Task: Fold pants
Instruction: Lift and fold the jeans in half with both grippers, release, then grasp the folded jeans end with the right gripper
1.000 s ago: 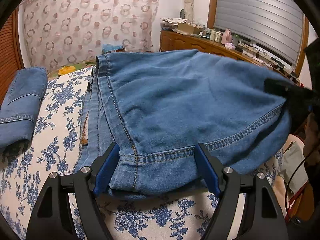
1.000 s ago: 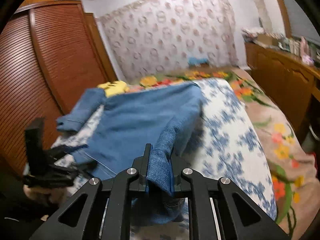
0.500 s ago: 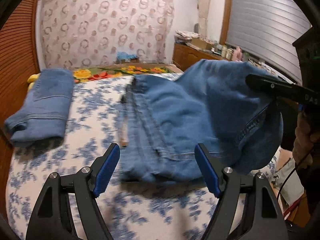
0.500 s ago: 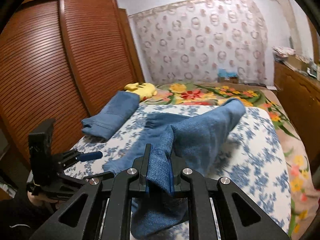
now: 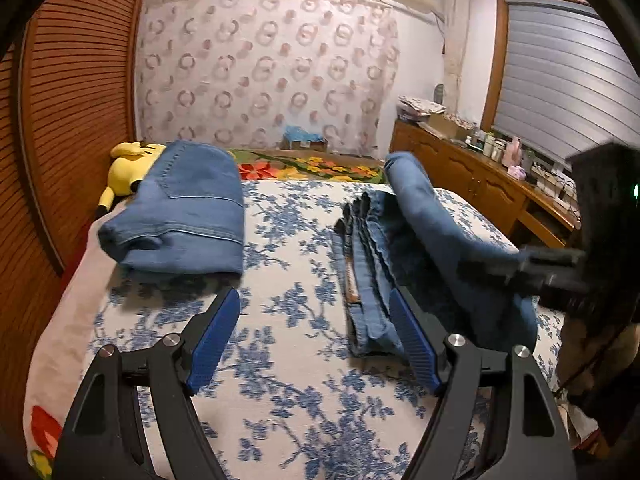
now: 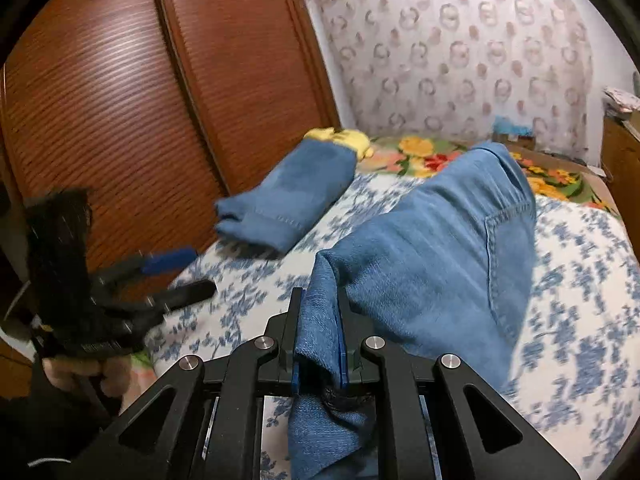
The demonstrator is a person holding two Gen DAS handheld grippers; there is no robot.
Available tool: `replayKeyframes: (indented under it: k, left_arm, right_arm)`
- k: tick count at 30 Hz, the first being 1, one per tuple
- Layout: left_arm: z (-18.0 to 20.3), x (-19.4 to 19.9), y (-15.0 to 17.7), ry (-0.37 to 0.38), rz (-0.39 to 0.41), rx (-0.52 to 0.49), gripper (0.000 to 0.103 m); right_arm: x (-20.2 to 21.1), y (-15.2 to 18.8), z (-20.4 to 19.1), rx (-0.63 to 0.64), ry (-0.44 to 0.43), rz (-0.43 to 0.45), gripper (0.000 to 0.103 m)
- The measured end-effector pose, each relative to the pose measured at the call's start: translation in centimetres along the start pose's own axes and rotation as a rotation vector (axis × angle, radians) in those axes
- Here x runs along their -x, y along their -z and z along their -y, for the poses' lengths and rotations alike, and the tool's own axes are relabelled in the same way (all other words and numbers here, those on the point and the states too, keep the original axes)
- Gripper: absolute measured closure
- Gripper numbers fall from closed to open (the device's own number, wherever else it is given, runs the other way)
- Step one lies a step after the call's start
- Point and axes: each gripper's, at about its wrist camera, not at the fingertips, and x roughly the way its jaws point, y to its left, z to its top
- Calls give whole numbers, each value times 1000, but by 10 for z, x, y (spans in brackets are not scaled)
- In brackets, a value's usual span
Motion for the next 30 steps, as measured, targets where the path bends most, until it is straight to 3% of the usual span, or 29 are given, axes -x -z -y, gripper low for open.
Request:
replayKeyframes:
  k: [6, 15, 20, 30]
  left_arm:
    - [-9, -1, 1, -14, 19, 22, 25]
    - [-8, -7, 3, -13, 2, 21, 25]
    - [2, -9, 0, 1, -5, -4, 25]
    - [37, -16, -21, 71, -3, -76, 25]
  right_arm:
    - [-30, 7, 1, 32, -41, -76, 90]
    - [-29, -8, 5, 62, -2, -67, 89]
    - [-4, -18, -1, 89, 15, -13, 83]
    - [33, -42, 36, 101, 174, 77, 51]
